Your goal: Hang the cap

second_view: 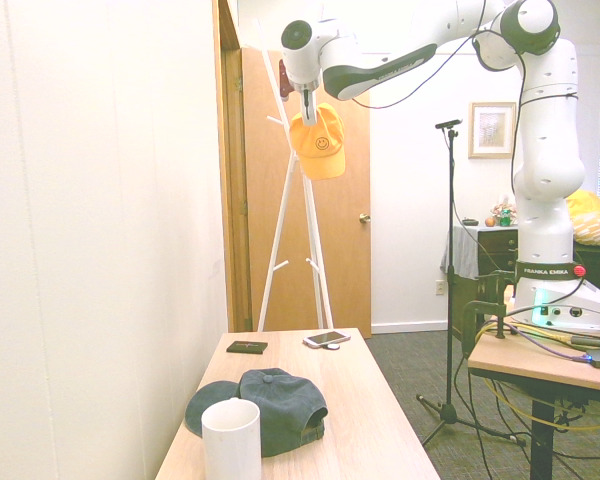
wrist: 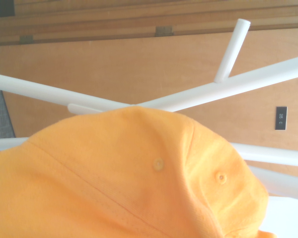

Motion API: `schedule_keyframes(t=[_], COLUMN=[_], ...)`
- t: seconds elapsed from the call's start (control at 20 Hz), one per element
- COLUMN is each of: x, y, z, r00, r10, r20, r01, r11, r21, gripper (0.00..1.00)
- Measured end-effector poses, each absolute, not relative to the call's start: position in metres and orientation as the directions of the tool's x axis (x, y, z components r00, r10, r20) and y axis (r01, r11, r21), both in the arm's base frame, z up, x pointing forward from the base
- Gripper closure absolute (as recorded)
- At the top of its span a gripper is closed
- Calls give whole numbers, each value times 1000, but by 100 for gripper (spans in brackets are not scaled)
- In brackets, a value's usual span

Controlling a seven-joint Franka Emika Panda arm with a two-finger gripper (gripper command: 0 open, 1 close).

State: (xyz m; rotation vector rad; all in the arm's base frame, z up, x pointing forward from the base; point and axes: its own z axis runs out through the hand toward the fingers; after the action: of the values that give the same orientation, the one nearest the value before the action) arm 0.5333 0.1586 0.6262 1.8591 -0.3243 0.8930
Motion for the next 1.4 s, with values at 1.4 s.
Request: schedule_keyframes(t=[1.4], x=[551], y=[181], z=[634], r00=[739], r10=[-137], r20=[659], r01=[-530], r11=[-722], r21=[444], gripper=[0])
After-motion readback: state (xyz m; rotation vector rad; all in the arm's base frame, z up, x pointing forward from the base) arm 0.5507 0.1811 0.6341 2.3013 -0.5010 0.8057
